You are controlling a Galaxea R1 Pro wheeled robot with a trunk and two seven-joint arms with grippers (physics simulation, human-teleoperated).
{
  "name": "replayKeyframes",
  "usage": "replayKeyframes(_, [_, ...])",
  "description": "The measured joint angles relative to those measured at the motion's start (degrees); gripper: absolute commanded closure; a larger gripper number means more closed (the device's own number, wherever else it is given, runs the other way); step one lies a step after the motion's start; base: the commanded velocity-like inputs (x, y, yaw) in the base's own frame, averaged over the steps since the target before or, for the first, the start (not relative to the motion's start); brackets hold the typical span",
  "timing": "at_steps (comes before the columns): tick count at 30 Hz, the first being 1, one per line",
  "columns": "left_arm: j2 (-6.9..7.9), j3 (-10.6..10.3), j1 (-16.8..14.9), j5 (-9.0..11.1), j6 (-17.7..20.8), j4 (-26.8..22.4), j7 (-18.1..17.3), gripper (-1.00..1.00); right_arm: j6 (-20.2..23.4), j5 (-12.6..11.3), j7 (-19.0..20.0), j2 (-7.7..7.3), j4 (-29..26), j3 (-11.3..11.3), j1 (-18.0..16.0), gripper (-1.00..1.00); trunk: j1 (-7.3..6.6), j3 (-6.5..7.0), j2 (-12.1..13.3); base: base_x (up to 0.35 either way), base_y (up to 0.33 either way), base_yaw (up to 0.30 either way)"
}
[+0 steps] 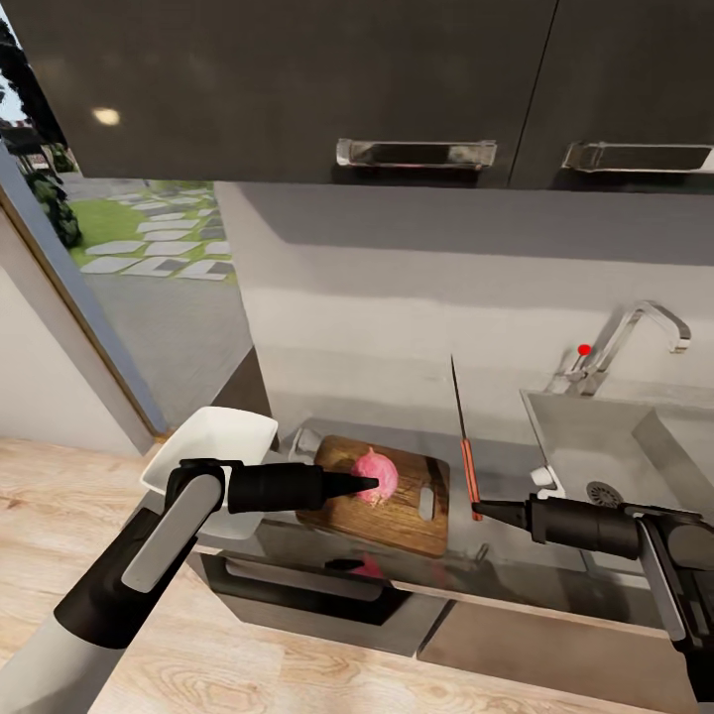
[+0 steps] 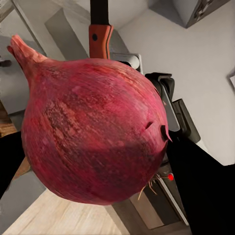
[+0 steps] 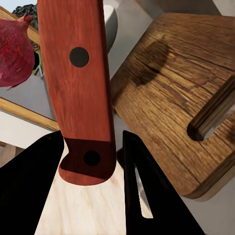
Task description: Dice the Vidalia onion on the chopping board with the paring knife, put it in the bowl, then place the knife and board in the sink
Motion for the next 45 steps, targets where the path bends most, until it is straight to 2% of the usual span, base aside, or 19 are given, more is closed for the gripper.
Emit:
replayKeyframes(22, [0.00,0.2,0.0,-0.1,0.0,0.1,0.3,1.00,0.0,0.1,0.0,0.10,0.0,0.0,0.0,1.00,4.84,-3.96,-8.8,0.000,0.000,0.000])
replayKeyframes(25, [-0.06,0.2,0.0,-0.6,-0.1,0.2,0.5,1.00,0.0,0.2,0.0,0.20,0.0,0.0,0.0,1.00,5.50,-4.51,-10.1,0.000,0.000,0.000])
replayKeyframes(26, [-0.11,0.2,0.0,-1.5,-0.1,0.2,0.5,1.00,0.0,0.2,0.0,0.21,0.0,0.0,0.0,1.00,5.72,-4.69,-10.5,0.000,0.000,0.000])
replayKeyframes(31, [-0.31,0.7,0.0,-3.4,-0.1,0.2,0.5,1.00,0.0,0.2,0.0,0.21,0.0,0.0,0.0,1.00,6.82,-5.58,-12.5,0.000,0.000,0.000])
replayKeyframes(36, [-0.34,1.5,0.0,-3.6,-0.1,0.2,0.5,1.00,0.0,0.2,0.0,0.21,0.0,0.0,0.0,1.00,7.92,-6.48,-14.5,0.000,0.000,0.000])
replayKeyframes(45, [-0.53,1.7,0.0,-3.7,-0.1,0.2,0.5,1.00,-0.1,0.2,0.0,0.23,0.0,0.0,0.0,1.00,9.90,-8.10,-18.1,0.000,0.000,0.000])
